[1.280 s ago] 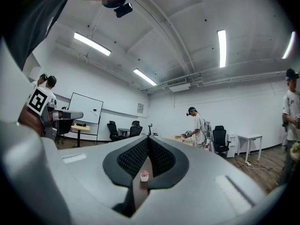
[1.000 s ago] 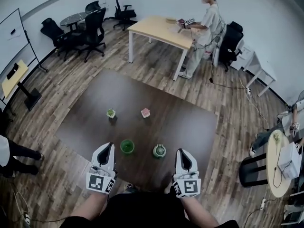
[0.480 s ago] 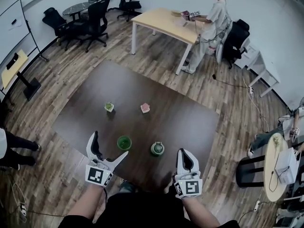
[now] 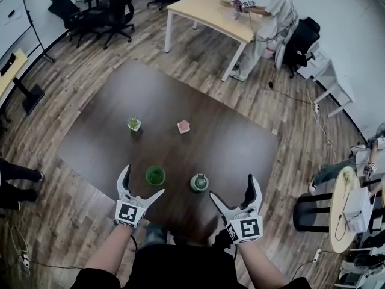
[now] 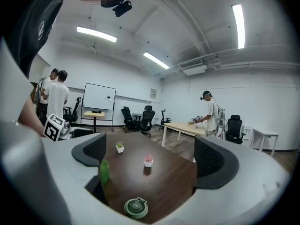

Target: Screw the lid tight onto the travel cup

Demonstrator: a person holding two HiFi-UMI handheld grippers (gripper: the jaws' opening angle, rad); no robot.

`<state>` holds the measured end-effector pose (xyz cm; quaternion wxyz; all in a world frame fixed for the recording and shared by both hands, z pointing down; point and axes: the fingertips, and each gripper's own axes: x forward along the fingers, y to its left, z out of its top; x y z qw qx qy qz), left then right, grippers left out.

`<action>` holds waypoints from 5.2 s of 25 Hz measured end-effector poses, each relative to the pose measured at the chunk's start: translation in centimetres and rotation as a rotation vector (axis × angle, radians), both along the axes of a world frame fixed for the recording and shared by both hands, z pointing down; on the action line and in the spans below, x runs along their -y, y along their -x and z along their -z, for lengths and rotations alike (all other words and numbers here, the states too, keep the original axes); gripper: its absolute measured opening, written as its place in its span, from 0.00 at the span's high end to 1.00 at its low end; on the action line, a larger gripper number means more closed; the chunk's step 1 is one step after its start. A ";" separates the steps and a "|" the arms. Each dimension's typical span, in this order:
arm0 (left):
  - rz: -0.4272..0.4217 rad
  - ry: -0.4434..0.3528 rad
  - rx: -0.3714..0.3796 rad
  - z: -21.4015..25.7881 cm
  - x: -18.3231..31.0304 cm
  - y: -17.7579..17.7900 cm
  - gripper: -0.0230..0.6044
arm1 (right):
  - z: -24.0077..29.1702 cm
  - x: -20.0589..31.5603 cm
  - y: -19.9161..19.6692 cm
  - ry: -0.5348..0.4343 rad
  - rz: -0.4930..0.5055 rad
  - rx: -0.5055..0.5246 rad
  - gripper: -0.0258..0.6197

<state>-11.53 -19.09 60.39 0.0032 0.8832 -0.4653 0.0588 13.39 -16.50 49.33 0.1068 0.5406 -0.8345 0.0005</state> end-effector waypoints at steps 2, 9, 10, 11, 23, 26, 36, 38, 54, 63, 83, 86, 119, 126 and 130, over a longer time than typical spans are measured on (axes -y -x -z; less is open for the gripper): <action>-0.009 0.039 0.023 -3.9 0.6 -0.4 0.02 | -0.6 0.2 0.1 0.016 0.008 -0.020 0.04; -0.046 0.147 0.072 -14.9 1.8 -1.5 0.02 | -4.7 0.7 1.9 0.086 0.049 -0.060 0.04; -0.053 0.161 0.076 -16.0 1.8 -1.8 0.02 | -5.2 0.8 2.1 0.091 0.049 -0.060 0.04; -0.057 0.170 0.075 -16.8 1.9 -2.1 0.02 | -5.6 0.9 2.2 0.092 0.050 -0.064 0.04; -0.121 0.263 0.045 -19.6 4.7 -5.0 0.11 | -15.4 2.8 2.0 0.255 0.049 -0.114 0.04; -0.131 0.285 0.052 -20.0 4.8 -5.2 0.14 | -17.5 3.2 2.1 0.284 0.049 -0.126 0.04; -0.074 0.281 0.051 -20.0 5.6 -4.6 0.25 | -26.1 3.0 0.6 0.456 0.031 -0.188 0.04; -0.069 0.281 0.051 -20.1 5.6 -4.7 0.26 | -28.3 3.0 1.3 0.504 0.047 -0.198 0.04; -0.054 0.281 0.055 -20.1 5.9 -4.2 0.32 | -35.6 4.4 2.3 0.596 0.005 -0.177 0.27; -0.173 0.272 0.044 -18.8 5.1 -5.2 0.32 | -32.4 3.6 3.3 0.574 0.131 -0.150 0.27; -0.967 0.265 0.192 9.0 -4.9 -15.2 0.32 | 7.4 -1.4 13.5 0.317 1.092 -0.152 0.27; -1.028 0.257 0.232 10.9 -6.3 -15.8 0.32 | 9.2 -2.8 14.4 0.286 1.181 -0.210 0.27; -0.879 0.324 0.282 12.4 -3.6 -16.5 0.32 | 10.3 0.6 13.5 0.296 0.364 0.041 0.27; -0.940 0.295 0.247 14.1 -3.7 -16.0 0.32 | 14.4 -0.7 12.4 0.145 0.709 0.079 0.26; -0.987 0.281 0.241 14.9 -4.5 -16.0 0.32 | 15.0 -2.1 11.6 0.189 1.011 0.008 0.26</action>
